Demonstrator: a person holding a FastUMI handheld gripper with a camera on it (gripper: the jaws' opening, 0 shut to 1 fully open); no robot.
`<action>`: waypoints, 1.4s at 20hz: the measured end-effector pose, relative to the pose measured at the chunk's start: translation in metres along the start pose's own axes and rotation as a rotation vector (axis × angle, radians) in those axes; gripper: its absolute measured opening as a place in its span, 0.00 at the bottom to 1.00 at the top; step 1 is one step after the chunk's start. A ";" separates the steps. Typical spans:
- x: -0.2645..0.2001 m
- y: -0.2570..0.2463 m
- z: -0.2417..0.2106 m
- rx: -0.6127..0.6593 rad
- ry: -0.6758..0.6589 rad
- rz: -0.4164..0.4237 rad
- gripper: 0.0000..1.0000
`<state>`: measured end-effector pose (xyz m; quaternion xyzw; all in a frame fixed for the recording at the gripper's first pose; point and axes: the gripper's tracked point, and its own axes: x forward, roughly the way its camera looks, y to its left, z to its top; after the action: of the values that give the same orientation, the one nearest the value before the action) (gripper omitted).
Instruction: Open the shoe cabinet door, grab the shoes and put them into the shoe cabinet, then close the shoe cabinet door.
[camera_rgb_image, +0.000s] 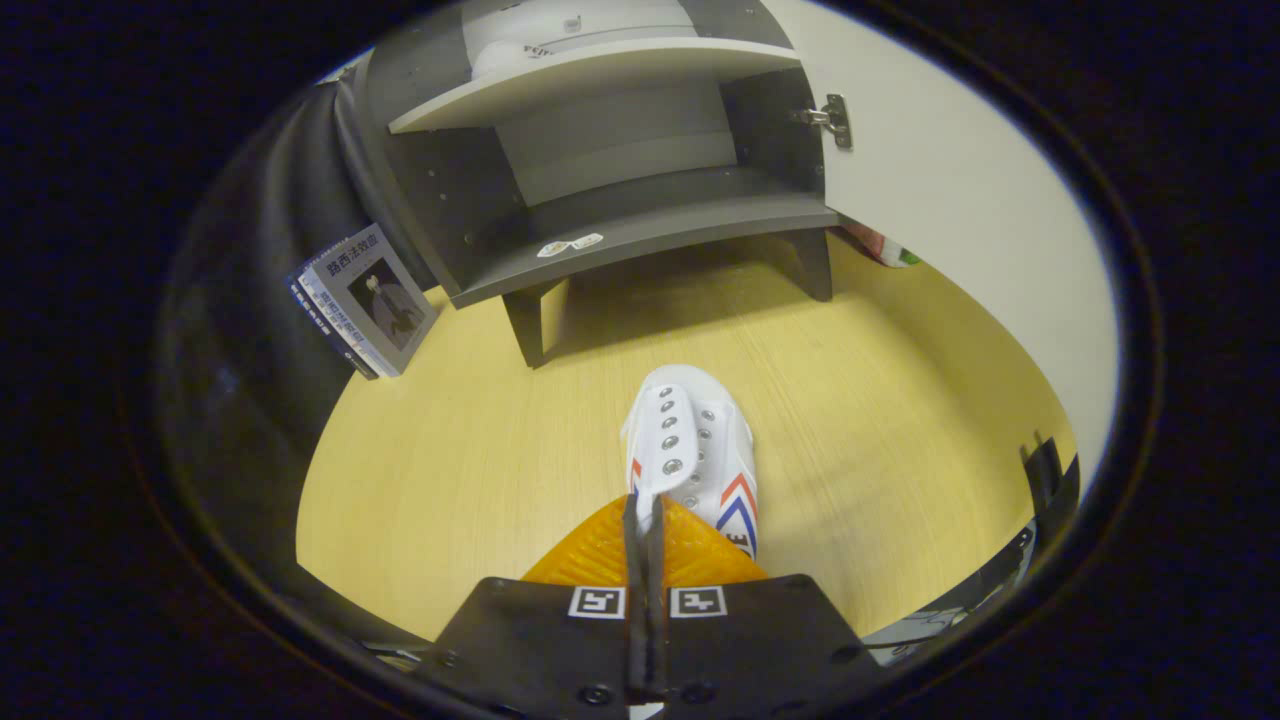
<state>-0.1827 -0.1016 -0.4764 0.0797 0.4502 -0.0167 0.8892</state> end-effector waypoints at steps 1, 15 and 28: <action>0.003 0.002 -0.007 -0.015 0.009 -0.001 0.02; 0.039 0.008 -0.019 -0.028 -0.146 -0.045 0.11; 0.011 0.002 0.011 0.071 -0.198 -0.048 0.02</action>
<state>-0.1674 -0.1012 -0.4784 0.0983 0.3608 -0.0618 0.9254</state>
